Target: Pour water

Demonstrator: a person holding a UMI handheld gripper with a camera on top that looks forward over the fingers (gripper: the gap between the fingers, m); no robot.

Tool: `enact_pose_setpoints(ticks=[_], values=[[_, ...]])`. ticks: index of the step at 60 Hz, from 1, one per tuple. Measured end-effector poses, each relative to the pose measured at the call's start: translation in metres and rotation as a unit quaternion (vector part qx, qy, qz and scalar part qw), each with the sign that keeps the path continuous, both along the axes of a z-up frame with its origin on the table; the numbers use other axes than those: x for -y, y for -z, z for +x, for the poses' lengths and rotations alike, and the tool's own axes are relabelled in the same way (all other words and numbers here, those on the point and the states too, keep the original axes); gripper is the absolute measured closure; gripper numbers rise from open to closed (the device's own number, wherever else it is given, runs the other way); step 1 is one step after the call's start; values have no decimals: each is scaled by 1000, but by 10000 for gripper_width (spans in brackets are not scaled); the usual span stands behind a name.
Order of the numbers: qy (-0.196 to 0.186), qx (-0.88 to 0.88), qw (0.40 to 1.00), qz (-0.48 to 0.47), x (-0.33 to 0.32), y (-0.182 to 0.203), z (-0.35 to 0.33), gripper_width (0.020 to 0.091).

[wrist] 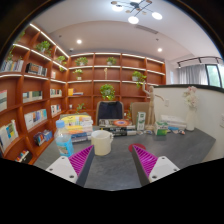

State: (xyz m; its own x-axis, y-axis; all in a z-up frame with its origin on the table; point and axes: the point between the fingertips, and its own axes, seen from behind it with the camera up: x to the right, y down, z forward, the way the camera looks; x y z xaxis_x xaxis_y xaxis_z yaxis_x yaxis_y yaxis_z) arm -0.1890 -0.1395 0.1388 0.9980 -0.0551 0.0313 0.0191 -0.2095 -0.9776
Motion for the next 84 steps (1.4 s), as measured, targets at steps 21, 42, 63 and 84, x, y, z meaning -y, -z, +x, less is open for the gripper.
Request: enact_pose_setpoints(ticks=[21, 42, 63, 84], values=[[-110, -17, 993, -43, -30, 83, -171, 336], [-109, -53, 993, -13, -107, 63, -203, 354], [-84, -21, 996, -3, -123, 64, -189, 756], [-74, -64, 995, -16, -129, 64, -183, 788]])
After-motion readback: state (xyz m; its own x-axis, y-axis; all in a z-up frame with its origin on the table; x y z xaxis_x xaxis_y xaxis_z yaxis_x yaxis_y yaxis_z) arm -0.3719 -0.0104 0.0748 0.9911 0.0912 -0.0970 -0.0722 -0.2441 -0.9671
